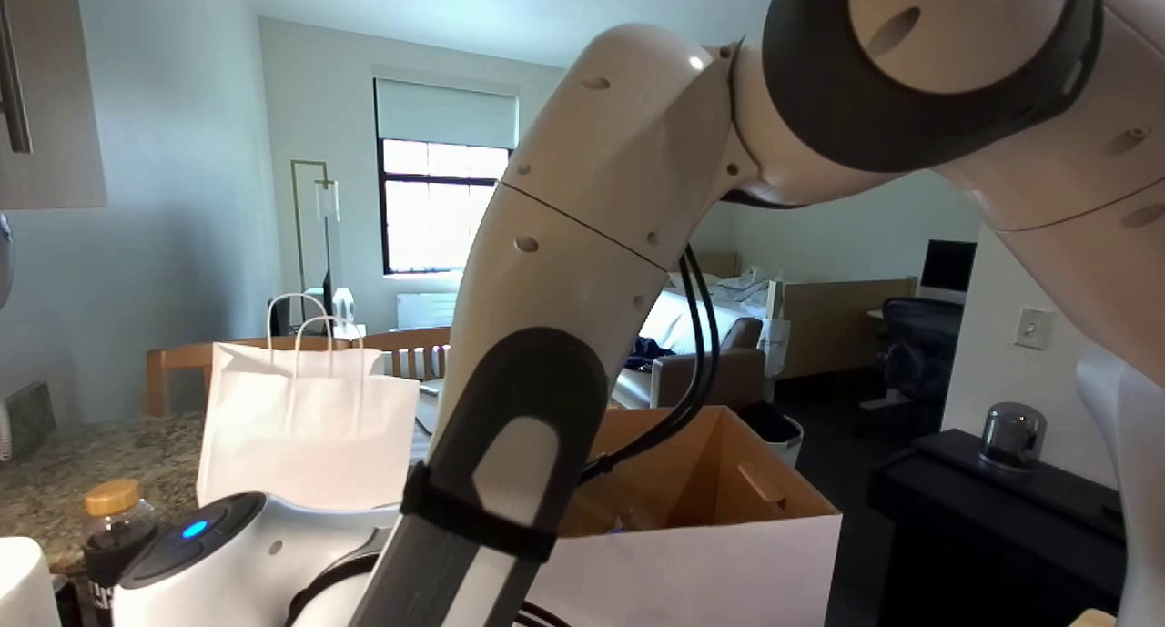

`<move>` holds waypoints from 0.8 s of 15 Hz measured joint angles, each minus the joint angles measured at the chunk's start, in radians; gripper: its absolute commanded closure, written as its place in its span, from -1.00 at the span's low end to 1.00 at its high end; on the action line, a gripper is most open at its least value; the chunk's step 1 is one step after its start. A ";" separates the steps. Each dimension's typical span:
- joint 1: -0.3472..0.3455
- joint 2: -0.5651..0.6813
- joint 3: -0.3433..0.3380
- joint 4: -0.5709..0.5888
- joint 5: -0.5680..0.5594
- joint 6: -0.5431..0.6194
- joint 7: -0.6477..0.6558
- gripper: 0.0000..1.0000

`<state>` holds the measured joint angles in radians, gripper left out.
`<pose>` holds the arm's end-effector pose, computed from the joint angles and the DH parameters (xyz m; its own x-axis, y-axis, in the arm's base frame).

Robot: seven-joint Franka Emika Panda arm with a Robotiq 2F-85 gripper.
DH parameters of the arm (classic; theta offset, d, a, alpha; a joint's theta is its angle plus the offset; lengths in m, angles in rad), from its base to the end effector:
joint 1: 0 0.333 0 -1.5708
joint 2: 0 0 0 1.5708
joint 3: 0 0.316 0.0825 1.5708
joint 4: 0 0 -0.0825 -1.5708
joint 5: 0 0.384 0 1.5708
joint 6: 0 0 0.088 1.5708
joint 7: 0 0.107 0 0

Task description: Put two plastic bottles into the paper bag

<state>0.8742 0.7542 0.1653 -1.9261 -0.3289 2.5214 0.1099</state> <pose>0.2965 0.5140 0.0859 0.3852 0.9129 -0.1354 0.9228 -0.3815 0.0534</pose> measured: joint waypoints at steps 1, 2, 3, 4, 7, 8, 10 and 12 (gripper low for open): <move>0.005 0.002 -0.008 0.000 0.000 0.012 0.006 0.06; 0.008 0.002 -0.013 0.000 0.000 0.024 0.012 0.16; 0.008 0.003 -0.016 0.000 0.000 0.035 0.016 0.22; 0.008 0.003 -0.020 0.000 0.000 0.042 0.019 0.25; 0.008 0.003 -0.033 0.002 0.000 0.051 0.031 0.40; 0.008 0.000 -0.038 0.002 0.000 0.052 0.040 0.40; 0.008 -0.012 -0.050 0.001 0.001 0.054 0.070 0.41; 0.008 -0.049 -0.056 -0.017 0.002 0.054 0.106 0.41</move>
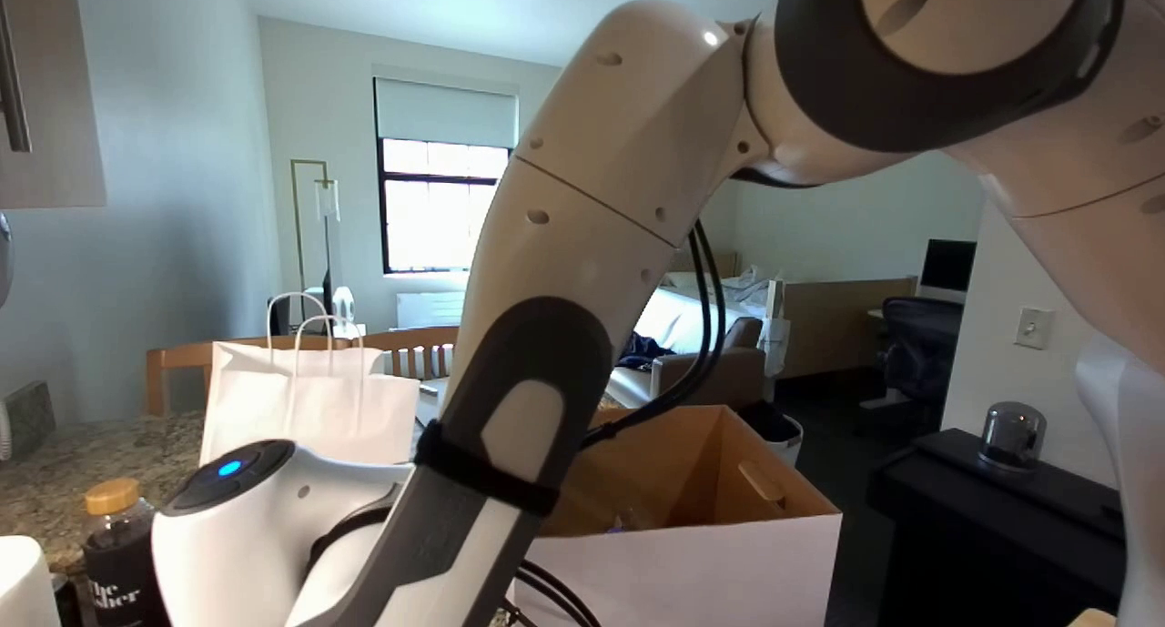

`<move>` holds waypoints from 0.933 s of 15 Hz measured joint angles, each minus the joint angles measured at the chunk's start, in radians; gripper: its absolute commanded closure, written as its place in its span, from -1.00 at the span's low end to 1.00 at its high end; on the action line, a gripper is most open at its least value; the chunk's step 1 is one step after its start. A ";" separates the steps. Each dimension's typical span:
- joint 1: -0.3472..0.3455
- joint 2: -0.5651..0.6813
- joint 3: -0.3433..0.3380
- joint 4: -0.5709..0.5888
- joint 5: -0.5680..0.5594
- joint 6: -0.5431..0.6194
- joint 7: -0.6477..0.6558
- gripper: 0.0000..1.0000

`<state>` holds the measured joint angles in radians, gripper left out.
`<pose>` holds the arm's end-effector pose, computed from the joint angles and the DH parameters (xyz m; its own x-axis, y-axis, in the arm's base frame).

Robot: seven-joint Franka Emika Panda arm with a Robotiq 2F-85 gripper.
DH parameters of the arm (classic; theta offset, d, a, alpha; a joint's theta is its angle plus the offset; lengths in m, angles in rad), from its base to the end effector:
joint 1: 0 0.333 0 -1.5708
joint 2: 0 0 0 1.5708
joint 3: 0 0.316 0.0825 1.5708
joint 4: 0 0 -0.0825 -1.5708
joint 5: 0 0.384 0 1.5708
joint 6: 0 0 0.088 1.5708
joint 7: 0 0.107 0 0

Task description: Put two plastic bottles into the paper bag

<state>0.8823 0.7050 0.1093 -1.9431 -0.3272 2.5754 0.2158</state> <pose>0.3250 0.5072 0.1103 0.5126 0.8571 -0.0516 0.8566 -0.5063 0.0991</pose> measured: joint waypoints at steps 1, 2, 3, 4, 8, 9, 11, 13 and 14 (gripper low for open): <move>0.000 -0.030 -0.001 -0.018 0.001 0.000 0.021 -0.07; 0.000 -0.066 -0.001 -0.041 0.001 0.000 0.045 0.03; 0.001 -0.108 -0.003 -0.067 0.001 0.000 0.071 -0.03; 0.001 -0.152 -0.004 -0.091 0.001 -0.003 0.093 0.04; -0.005 -0.319 -0.008 -0.162 0.001 -0.062 0.147 -0.11; -0.010 -0.356 -0.006 -0.169 0.003 -0.093 0.149 0.08; -0.033 -0.423 0.008 -0.171 0.015 -0.166 0.149 0.27; -0.068 -0.490 0.031 -0.170 0.043 -0.240 0.149 0.01; -0.087 -0.522 0.043 -0.169 0.058 -0.273 0.148 0.20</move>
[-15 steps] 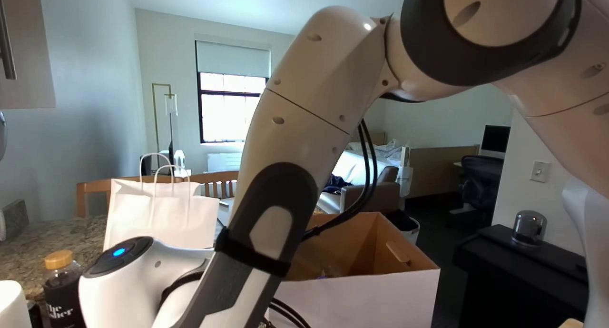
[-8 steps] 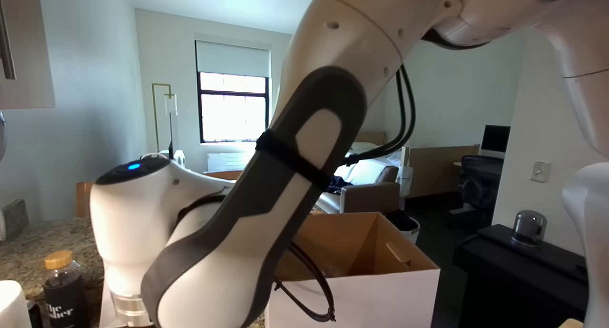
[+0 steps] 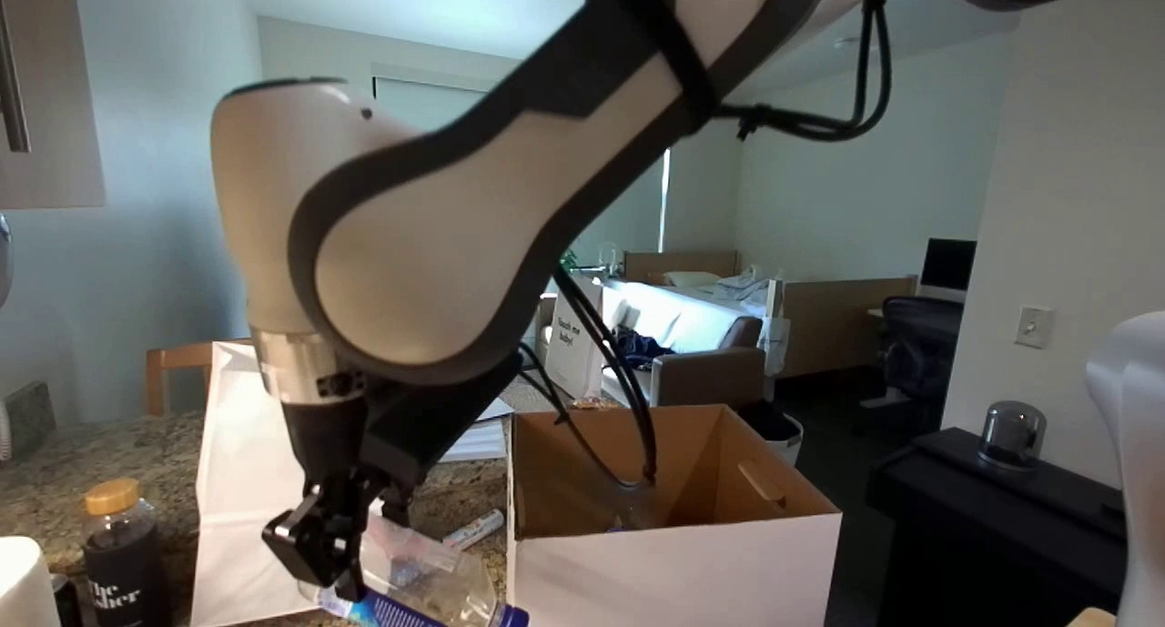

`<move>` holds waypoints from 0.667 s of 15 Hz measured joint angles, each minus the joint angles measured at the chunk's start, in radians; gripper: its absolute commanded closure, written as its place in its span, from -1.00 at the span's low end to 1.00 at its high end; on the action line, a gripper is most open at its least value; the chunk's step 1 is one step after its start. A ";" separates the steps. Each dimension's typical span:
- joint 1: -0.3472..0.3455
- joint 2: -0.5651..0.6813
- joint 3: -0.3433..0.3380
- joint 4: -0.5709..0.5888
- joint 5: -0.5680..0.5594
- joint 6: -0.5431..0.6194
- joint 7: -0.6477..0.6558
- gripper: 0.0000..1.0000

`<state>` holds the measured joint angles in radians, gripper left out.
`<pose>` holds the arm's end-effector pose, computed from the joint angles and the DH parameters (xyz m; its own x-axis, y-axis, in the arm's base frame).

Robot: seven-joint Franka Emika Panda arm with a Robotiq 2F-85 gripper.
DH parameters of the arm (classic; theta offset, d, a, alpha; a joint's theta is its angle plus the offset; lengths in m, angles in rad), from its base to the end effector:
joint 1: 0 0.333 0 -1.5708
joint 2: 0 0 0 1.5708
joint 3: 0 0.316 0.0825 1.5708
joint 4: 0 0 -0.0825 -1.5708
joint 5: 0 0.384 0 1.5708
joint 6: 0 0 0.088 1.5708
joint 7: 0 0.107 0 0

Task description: Put two plastic bottles into the paper bag

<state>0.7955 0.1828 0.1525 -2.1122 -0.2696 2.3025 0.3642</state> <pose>0.3382 0.4591 0.3314 0.7198 0.6917 0.0583 0.6767 -0.7180 0.1631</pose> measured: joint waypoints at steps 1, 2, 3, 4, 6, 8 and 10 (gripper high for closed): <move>-0.022 -0.034 0.011 0.001 0.013 -0.031 0.000 0.16; -0.045 -0.068 0.020 0.002 0.026 -0.059 0.000 0.04; -0.070 -0.104 0.027 0.003 0.043 -0.084 0.000 0.01; -0.099 -0.139 0.034 0.004 0.063 -0.108 0.000 0.01; -0.165 -0.204 0.043 0.005 0.114 -0.152 0.000 0.03; -0.239 -0.255 0.046 0.006 0.161 -0.192 0.001 0.00; -0.318 -0.293 0.048 0.002 0.207 -0.223 0.003 -0.10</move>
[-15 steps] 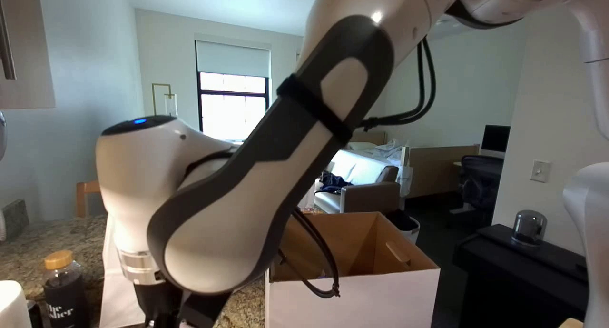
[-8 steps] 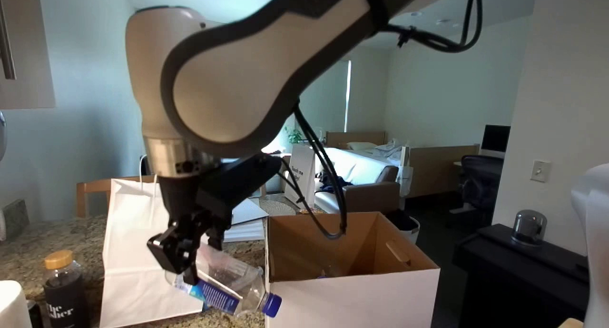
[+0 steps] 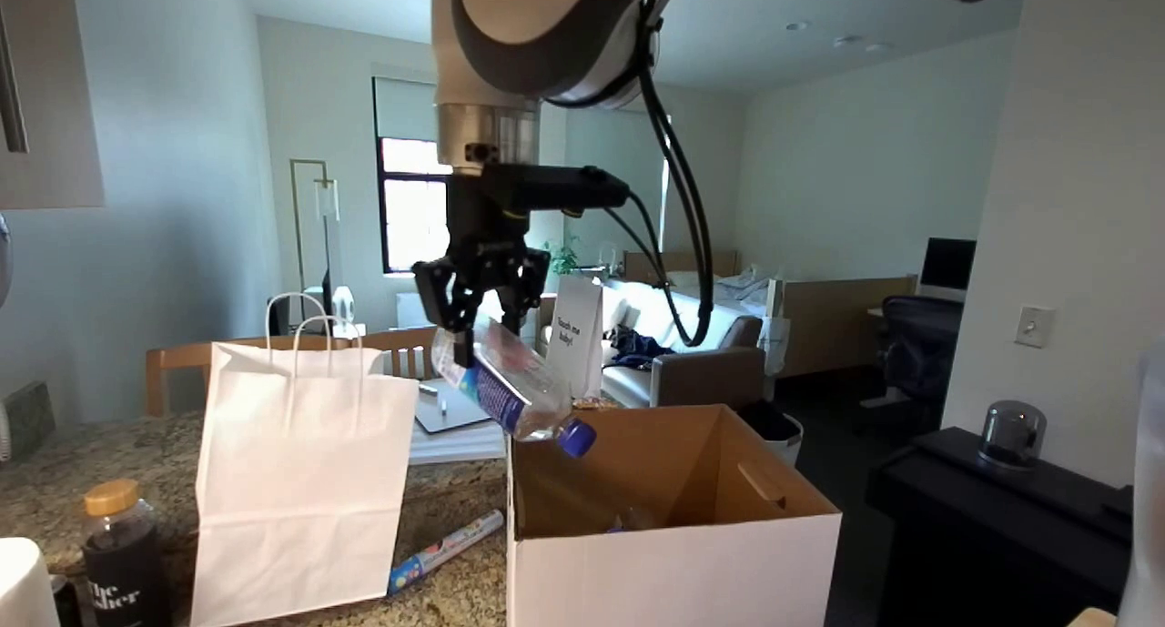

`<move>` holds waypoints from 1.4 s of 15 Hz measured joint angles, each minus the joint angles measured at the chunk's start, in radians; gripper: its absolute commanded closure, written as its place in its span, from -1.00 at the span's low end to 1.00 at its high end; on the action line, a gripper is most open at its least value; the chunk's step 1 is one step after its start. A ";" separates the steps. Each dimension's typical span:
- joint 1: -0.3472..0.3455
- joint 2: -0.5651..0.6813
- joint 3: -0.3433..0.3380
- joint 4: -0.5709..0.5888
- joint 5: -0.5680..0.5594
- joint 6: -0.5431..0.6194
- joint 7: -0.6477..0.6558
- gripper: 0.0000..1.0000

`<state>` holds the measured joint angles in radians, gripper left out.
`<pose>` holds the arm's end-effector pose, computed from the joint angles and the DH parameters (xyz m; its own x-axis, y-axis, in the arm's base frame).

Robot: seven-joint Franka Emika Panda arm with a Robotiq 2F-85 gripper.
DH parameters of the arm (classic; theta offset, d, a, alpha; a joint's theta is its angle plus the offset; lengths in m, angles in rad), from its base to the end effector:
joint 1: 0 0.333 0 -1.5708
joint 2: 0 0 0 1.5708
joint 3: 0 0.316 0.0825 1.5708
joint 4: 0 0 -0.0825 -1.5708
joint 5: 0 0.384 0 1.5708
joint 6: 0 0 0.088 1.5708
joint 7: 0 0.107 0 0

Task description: Put two plastic bottles into the paper bag

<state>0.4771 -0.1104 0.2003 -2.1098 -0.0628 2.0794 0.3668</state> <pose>0.4114 0.3299 0.4710 0.9377 0.3328 0.0994 0.3298 -0.9429 0.0463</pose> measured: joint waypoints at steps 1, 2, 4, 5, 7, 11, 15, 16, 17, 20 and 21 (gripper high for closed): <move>-0.038 -0.016 0.000 -0.006 0.012 -0.007 0.007 0.03; -0.075 -0.032 -0.001 -0.018 0.021 -0.008 0.017 0.09; -0.144 -0.069 -0.007 -0.055 0.035 -0.008 0.040 0.08; -0.174 -0.090 -0.011 -0.078 0.046 -0.007 0.052 0.00; -0.227 -0.135 -0.018 -0.127 0.070 -0.007 0.086 -0.25; -0.298 -0.233 -0.020 -0.210 0.105 -0.006 0.199 -0.95; -0.336 -0.320 -0.018 -0.271 0.124 -0.004 0.292 -1.00; -0.343 -0.338 -0.017 -0.282 0.126 -0.004 0.308 -1.00; -0.348 -0.354 -0.017 -0.292 0.127 -0.004 0.322 -1.00; -0.358 -0.391 -0.014 -0.314 0.129 -0.004 0.348 -1.00; -0.359 -0.399 -0.012 -0.319 0.129 -0.004 0.352 -1.00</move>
<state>0.1185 -0.5094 0.1881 -2.4291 0.0666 2.0759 0.7183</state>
